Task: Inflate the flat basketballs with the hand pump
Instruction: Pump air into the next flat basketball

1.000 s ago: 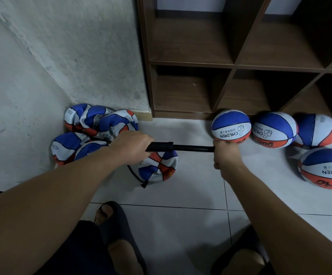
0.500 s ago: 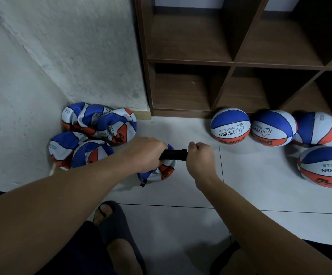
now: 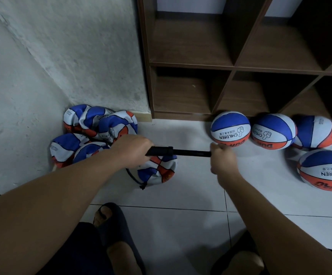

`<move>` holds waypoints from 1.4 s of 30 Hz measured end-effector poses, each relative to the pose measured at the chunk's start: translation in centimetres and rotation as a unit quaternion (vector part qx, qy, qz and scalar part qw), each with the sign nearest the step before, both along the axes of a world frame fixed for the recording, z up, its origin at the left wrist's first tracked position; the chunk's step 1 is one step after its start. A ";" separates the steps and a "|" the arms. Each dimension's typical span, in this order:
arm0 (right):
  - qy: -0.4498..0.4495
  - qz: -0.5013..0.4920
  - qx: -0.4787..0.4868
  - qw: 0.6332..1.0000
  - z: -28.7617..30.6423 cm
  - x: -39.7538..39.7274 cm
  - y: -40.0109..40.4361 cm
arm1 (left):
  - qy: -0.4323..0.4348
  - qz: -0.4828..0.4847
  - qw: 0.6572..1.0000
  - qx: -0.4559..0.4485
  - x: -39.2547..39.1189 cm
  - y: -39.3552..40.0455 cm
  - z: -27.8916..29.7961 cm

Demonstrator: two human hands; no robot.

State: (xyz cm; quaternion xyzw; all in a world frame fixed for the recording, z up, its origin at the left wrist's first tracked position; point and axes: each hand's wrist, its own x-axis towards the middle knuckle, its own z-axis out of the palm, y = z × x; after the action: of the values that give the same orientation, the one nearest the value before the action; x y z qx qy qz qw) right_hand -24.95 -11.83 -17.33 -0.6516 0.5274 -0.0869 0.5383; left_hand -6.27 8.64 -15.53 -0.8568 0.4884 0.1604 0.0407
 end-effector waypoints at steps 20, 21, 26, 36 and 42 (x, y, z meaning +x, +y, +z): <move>-0.047 0.083 -0.077 0.992 -1.0 1.9 4.5 | 0.022 -0.031 0.999 -0.015 -3.1 -2.2 0.3; -0.046 0.088 -0.075 0.992 -1.0 1.9 4.5 | 0.023 -0.034 0.999 -0.015 -3.1 -2.2 0.3; -0.026 0.092 -0.045 0.994 -0.9 0.6 2.3 | 0.058 -0.017 0.998 0.009 -1.9 -1.4 0.1; -0.029 0.056 -0.046 0.997 -0.6 0.3 0.8 | 0.069 0.009 0.997 0.031 -1.1 -1.0 -0.2; -0.028 0.094 -0.058 0.993 -0.8 1.2 4.5 | 0.079 -0.024 0.996 0.027 -2.5 -1.6 0.6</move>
State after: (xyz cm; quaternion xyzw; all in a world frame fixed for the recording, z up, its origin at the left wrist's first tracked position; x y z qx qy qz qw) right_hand -23.71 -7.29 -18.15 -0.7255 0.4423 -0.0845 0.5204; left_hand -8.77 6.99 -14.91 -0.8284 0.5055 0.2396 0.0295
